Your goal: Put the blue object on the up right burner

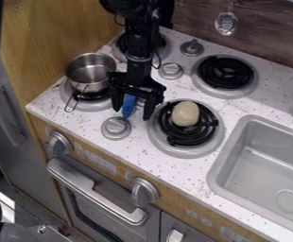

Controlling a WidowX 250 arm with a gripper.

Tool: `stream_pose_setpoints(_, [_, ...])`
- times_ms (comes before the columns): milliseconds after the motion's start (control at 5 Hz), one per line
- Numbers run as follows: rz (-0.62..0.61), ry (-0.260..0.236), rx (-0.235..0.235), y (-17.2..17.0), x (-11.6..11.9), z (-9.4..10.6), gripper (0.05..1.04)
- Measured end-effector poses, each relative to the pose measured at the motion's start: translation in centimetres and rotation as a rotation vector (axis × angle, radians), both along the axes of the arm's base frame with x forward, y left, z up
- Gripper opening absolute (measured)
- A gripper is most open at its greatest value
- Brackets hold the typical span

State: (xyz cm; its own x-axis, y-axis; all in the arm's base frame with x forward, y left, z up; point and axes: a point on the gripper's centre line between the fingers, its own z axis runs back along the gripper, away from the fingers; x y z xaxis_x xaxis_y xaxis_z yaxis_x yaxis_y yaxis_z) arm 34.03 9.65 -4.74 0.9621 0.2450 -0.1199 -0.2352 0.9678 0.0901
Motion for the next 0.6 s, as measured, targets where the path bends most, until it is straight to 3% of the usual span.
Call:
stream_pose_setpoints(200, [0.030,-0.022,0.037,1.2,0.8,-0.8,1.001])
stream_pose_setpoints(400, [0.066,-0.010,0.052,2.6,1.5,-1.5,1.001])
stream_pose_setpoints(600, [0.090,-0.017,0.046,2.9,2.4,-1.6,0.953])
